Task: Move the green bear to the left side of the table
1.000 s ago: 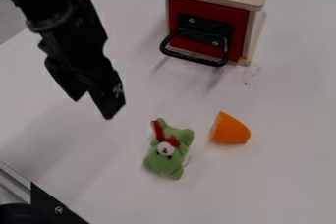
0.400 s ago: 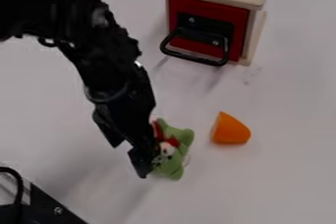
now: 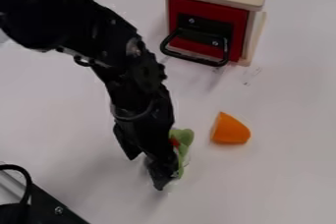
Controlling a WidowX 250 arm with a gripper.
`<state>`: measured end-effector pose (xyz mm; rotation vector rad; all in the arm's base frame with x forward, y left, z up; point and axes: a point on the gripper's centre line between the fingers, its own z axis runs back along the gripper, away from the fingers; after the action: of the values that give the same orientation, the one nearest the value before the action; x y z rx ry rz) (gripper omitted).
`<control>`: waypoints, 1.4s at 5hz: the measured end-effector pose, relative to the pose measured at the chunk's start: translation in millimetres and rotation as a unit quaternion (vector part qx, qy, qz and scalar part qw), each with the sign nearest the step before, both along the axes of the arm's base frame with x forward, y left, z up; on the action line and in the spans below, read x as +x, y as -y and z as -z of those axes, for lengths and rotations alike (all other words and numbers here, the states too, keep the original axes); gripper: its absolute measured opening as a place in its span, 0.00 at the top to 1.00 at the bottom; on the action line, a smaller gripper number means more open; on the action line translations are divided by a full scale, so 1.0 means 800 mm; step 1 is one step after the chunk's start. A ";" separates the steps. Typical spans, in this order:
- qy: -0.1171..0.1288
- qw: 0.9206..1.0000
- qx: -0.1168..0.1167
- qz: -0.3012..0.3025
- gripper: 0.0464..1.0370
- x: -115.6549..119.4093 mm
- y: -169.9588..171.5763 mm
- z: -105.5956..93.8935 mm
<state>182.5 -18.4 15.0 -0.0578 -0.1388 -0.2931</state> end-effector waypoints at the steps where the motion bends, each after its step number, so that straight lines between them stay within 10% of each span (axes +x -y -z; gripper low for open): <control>1: -0.007 1.000 0.009 -0.004 0.07 0.006 0.004 0.011; 4: 0.019 0.999 0.010 -0.031 0.76 0.008 -0.008 -0.006; 7: 0.066 0.990 0.042 -0.117 0.94 0.020 -0.056 -0.086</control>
<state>198.2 26.7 83.6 0.0621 -0.2623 -0.0673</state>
